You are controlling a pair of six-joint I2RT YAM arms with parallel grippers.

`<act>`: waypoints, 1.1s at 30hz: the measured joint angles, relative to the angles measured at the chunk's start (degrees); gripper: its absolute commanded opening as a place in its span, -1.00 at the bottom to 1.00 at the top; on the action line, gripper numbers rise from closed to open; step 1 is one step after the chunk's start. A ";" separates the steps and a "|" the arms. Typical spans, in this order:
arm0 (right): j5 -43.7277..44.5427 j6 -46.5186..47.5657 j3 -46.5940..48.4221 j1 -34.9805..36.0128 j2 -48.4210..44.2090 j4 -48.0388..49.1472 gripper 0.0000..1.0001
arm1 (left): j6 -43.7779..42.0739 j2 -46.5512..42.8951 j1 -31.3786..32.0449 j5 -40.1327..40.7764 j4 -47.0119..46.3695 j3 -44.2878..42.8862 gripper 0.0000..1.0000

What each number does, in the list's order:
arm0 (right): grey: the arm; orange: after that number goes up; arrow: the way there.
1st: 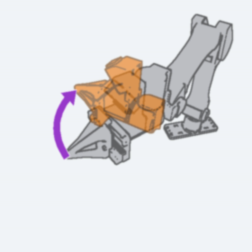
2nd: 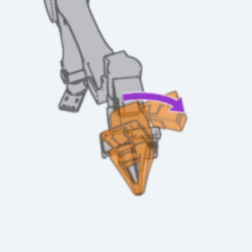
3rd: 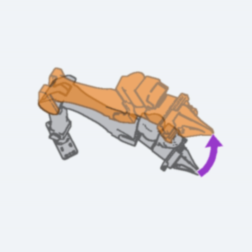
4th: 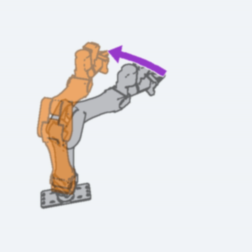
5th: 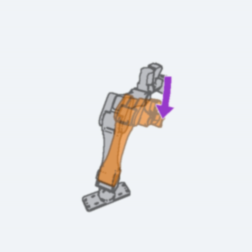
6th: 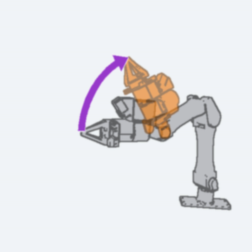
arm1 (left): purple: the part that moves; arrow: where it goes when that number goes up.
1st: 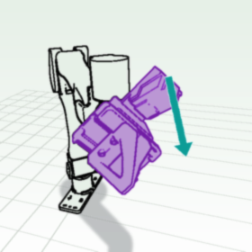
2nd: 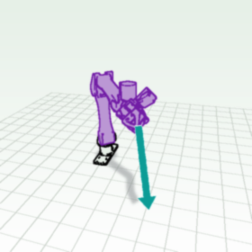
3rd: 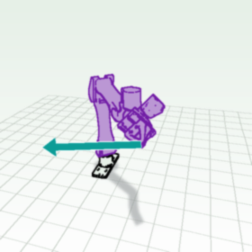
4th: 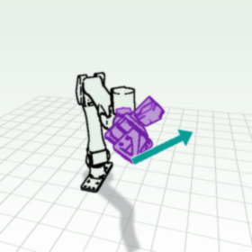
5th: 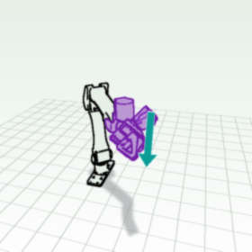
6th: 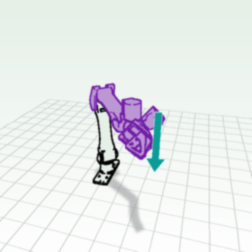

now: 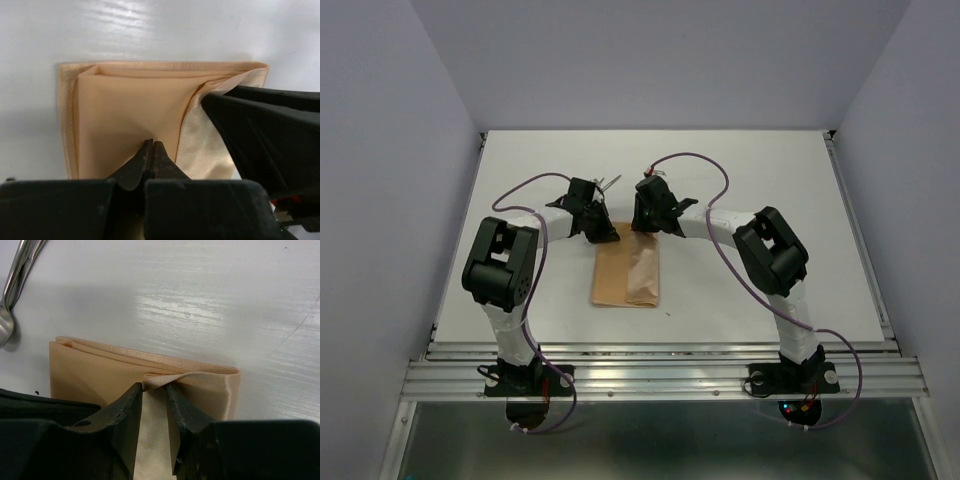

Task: Fold the napkin into a case and place the utensils inside
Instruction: Pick up the 2/3-rectangle-folded napkin from the center of the board.

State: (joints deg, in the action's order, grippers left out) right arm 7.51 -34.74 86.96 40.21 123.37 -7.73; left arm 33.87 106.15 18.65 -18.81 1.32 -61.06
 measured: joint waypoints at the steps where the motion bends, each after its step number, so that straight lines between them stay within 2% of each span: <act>1: 0.22 0.00 0.00 0.00 0.00 0.00 -0.35 | -0.13 -0.63 -0.02 0.61 0.79 0.28 -1.00; 4: 0.39 0.02 0.00 0.00 0.00 0.00 -0.35 | -0.39 -2.78 -0.02 2.34 3.23 0.74 -1.00; 6: 0.42 0.02 0.00 0.00 0.00 0.00 -0.35 | -0.48 -4.42 -0.02 3.76 4.17 1.03 -0.81; 7: 0.42 0.00 0.00 0.00 0.00 0.00 -0.35 | -0.55 -5.22 -0.02 4.46 4.61 1.20 -0.68; 8: 0.42 0.02 0.00 0.00 0.00 0.00 -0.35 | -0.68 -6.36 -0.02 5.31 5.09 1.44 -0.35; 11: 0.37 0.00 0.00 0.00 0.00 0.00 -0.35 | -1.16 -8.59 -0.04 8.48 6.34 1.51 0.00; 23: 0.17 0.00 0.00 0.00 0.00 0.00 -0.35 | -0.11 -5.38 -0.52 18.45 8.68 1.51 -0.02; 27: 0.15 0.00 0.00 0.00 0.00 0.00 -0.35 | -0.09 -4.44 -0.52 19.10 8.33 0.83 -0.13; 33: 0.17 -0.02 0.00 0.00 0.00 0.00 -0.35 | -0.42 -2.36 -0.33 18.88 6.69 -1.14 -0.16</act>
State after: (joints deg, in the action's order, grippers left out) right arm 7.68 -34.76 86.96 40.21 123.37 -7.73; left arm 33.45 103.79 18.33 0.08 8.01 -62.19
